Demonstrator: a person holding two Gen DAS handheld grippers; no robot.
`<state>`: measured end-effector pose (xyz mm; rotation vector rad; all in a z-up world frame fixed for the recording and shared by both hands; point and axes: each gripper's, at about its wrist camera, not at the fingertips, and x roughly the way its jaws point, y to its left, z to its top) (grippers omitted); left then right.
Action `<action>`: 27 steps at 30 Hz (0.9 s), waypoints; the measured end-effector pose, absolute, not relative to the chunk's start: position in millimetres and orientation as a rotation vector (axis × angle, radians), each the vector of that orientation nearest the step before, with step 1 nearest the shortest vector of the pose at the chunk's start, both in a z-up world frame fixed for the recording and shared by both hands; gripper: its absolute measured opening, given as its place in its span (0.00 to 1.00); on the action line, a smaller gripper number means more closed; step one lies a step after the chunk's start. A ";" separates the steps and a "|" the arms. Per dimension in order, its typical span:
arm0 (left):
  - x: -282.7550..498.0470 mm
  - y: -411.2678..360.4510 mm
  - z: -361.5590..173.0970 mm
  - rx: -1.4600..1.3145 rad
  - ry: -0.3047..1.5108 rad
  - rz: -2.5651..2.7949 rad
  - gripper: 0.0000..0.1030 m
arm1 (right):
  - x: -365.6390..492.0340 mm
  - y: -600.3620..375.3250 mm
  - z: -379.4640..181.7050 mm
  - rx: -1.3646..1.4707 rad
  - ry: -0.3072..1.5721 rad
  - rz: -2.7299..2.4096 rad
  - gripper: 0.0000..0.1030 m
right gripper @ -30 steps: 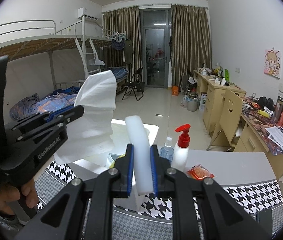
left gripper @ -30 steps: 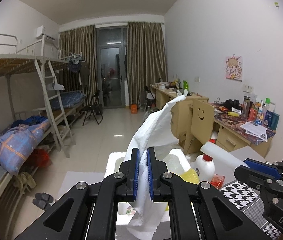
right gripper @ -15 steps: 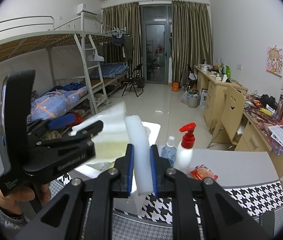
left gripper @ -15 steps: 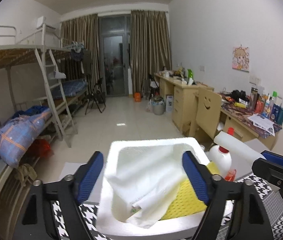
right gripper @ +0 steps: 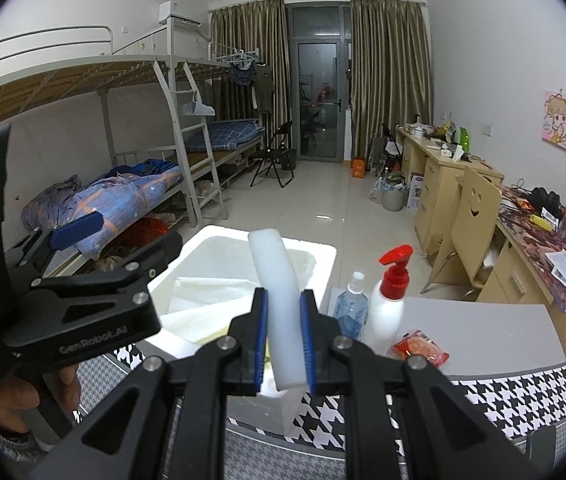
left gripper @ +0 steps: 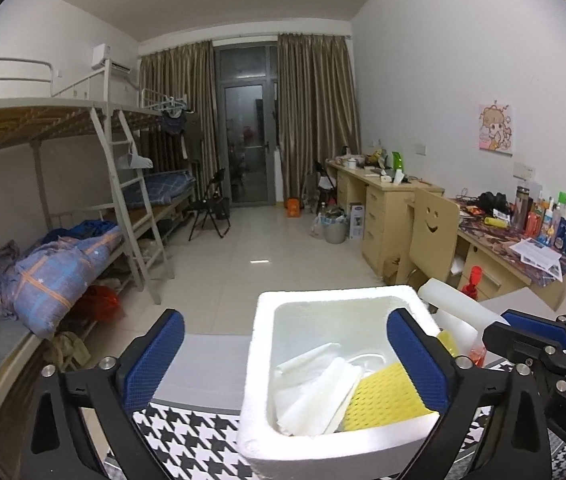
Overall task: Organize soft objects
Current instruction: 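Lower the foam stick into the box and open the right tool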
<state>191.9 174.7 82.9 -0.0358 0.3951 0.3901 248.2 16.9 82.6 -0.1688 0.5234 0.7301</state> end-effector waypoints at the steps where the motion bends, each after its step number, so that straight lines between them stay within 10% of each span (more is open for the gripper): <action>1: 191.2 175.3 82.1 -0.035 0.396 0.397 0.99 | 248.8 18.8 82.2 -0.170 0.527 0.734 0.19; 20: 177.8 196.4 79.1 -0.065 0.402 0.443 0.99 | 268.4 49.1 69.4 -0.191 0.588 0.778 0.19; 23: 176.0 197.5 77.7 -0.068 0.402 0.447 0.99 | 271.4 51.9 67.0 -0.184 0.604 0.778 0.41; 25: 175.3 198.9 77.6 -0.073 0.402 0.449 0.99 | 273.4 51.9 65.1 -0.184 0.618 0.771 0.73; 27: 175.4 198.8 77.3 -0.076 0.401 0.447 0.99 | 273.3 49.8 65.5 -0.176 0.606 0.766 0.73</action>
